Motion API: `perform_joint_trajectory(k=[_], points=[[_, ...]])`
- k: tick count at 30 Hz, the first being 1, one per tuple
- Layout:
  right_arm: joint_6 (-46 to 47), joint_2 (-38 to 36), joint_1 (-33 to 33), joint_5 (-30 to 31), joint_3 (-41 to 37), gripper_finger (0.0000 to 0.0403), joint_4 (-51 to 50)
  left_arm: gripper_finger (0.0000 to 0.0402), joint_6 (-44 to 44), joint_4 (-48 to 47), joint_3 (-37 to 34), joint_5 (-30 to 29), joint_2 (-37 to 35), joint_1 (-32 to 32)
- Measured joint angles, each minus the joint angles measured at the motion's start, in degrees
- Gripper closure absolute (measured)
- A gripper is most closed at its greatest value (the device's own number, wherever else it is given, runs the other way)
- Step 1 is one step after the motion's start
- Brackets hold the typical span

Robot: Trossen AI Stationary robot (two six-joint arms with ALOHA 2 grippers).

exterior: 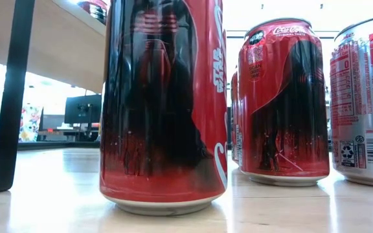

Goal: Place canned beverage on shelf
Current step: Put the middle red soda can on the shelf

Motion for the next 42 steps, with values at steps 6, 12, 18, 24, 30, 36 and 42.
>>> perform_joint_trajectory(k=[6,12,18,24,30,36,42], points=[[1.5,-0.9,-0.1,6.3,0.0,0.019,-7.0,0.0111,2.7,0.8,0.0,-5.5,0.0,0.9],[8.5,-4.9,0.5,8.7,0.0,0.019,-15.4,0.0111,9.4,2.7,0.0,-16.7,0.0,1.2],[14.4,-6.9,4.1,8.6,0.0,0.019,-17.3,0.0112,12.1,2.3,0.0,-15.5,1.0,0.3],[13.4,-7.0,7.3,-0.2,0.0,0.019,-17.5,0.0112,17.0,1.0,0.0,-6.6,0.9,-3.7],[16.6,-6.9,11.2,-3.1,0.0,0.019,-19.1,0.0112,18.4,1.2,0.0,-4.7,0.9,-5.8],[23.5,-7.4,12.0,-4.2,0.0,0.0185,-26.2,0.0112,18.0,1.1,0.0,-4.8,0.9,-6.2],[30.3,-7.0,9.9,-8.0,0.0,0.0144,-33.8,0.0112,17.2,0.9,0.0,-5.4,0.9,-6.2]])
